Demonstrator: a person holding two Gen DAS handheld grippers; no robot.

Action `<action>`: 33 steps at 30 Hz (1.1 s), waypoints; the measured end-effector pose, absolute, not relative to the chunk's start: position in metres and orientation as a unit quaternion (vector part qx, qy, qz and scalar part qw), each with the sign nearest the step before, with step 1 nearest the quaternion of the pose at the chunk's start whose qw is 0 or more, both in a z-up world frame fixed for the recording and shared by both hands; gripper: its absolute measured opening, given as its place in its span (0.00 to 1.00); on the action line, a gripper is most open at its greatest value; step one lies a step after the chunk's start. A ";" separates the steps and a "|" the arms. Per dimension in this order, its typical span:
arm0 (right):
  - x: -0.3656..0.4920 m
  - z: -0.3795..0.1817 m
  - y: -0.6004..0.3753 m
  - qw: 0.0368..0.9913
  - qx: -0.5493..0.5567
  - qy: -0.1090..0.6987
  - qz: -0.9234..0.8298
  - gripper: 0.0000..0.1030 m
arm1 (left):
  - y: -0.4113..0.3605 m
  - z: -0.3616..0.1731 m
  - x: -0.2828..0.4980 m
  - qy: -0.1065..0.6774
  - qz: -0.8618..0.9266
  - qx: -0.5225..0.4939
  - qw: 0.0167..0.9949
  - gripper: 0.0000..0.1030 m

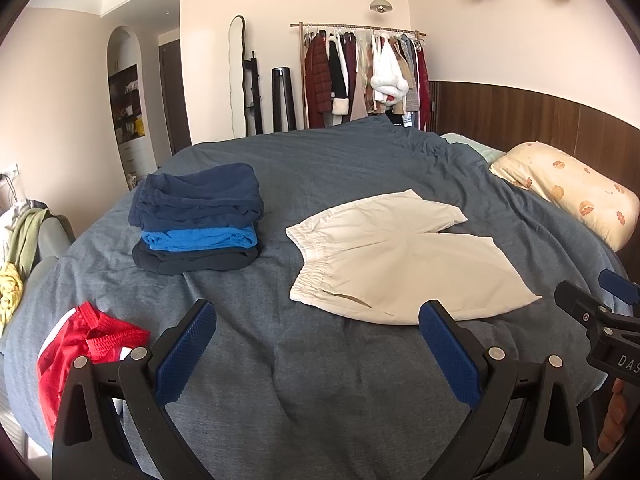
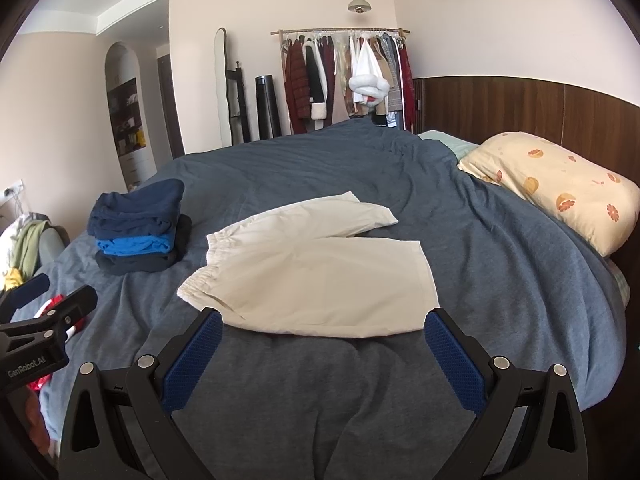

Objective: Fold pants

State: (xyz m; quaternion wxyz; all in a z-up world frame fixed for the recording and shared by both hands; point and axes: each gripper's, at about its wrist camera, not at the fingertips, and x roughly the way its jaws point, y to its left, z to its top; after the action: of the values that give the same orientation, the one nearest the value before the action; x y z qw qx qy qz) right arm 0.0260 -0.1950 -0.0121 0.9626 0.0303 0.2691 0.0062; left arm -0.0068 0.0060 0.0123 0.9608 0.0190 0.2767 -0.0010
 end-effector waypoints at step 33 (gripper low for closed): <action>0.034 -0.021 -0.187 0.959 0.029 0.283 0.012 0.99 | 0.016 0.002 -0.003 0.292 0.005 0.013 0.956 1.00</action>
State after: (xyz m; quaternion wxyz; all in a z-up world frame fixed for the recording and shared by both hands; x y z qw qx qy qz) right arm 0.0343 -0.1871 -0.0210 0.9587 0.0285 0.2829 0.0117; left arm -0.0030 0.0156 0.0023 0.9564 0.0127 0.2919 0.0051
